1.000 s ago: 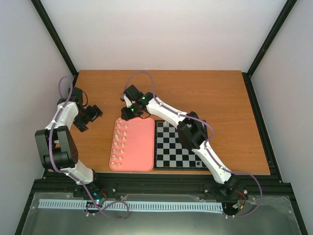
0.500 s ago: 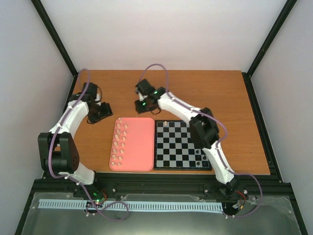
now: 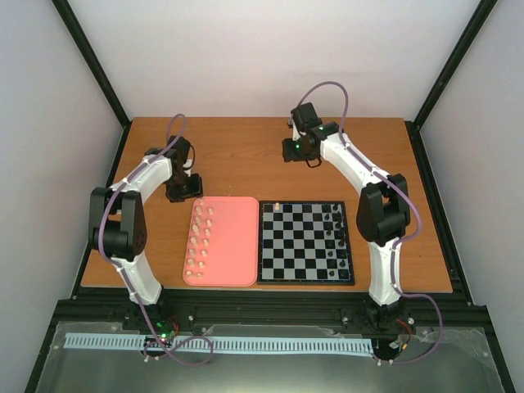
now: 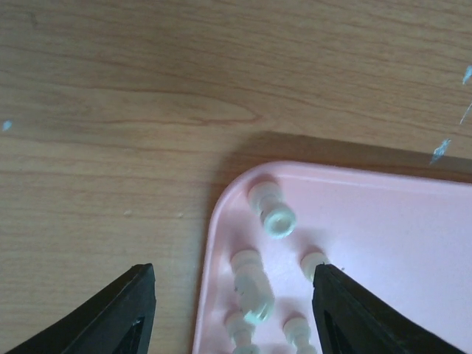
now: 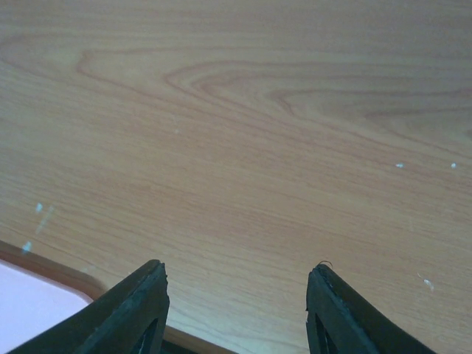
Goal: Set up the chess pieces on the board
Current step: Pick up the chess piece from the storage box.
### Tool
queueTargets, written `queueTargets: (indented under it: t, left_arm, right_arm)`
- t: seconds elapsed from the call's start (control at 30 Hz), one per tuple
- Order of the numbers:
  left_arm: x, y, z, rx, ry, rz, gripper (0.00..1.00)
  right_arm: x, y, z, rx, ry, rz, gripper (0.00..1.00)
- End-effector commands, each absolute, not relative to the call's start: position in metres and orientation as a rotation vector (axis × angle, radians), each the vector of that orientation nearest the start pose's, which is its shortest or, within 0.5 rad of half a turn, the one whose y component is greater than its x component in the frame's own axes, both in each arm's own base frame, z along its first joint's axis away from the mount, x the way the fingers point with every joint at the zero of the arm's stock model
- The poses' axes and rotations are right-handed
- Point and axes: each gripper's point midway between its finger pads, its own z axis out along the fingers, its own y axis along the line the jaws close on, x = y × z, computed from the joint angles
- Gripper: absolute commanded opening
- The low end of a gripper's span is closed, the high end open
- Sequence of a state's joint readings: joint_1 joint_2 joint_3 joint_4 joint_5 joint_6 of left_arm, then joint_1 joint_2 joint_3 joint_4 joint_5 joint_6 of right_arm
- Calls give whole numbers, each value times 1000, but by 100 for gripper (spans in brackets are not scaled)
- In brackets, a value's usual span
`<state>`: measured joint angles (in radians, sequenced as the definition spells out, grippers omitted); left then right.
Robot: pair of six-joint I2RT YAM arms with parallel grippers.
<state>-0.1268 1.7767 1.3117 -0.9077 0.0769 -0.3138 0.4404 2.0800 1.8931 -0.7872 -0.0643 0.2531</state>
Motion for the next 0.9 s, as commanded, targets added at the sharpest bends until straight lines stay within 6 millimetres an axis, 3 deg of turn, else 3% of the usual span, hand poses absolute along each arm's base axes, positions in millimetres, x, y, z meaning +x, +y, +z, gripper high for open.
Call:
queueTargets:
  t: [0.0, 0.17, 0.6, 0.77, 0.87]
  left_arm:
    - [381, -76, 81, -155, 2936, -155, 61]
    - [389, -91, 74, -125, 2951, -123, 57]
    - [380, -83, 56, -192, 3003, -58, 54]
    - [381, -85, 50, -201, 3014, -59, 39]
    - [380, -84, 46, -216, 3024, -50, 38]
  right_arm:
    - [472, 224, 164, -322, 2571, 342, 53]
    - [473, 209, 158, -291, 2590, 378, 55]
    - [469, 200, 160, -330, 2603, 408, 56]
    - [469, 195, 160, -331, 2609, 401, 57]
    - [467, 193, 161, -336, 2611, 404, 57]
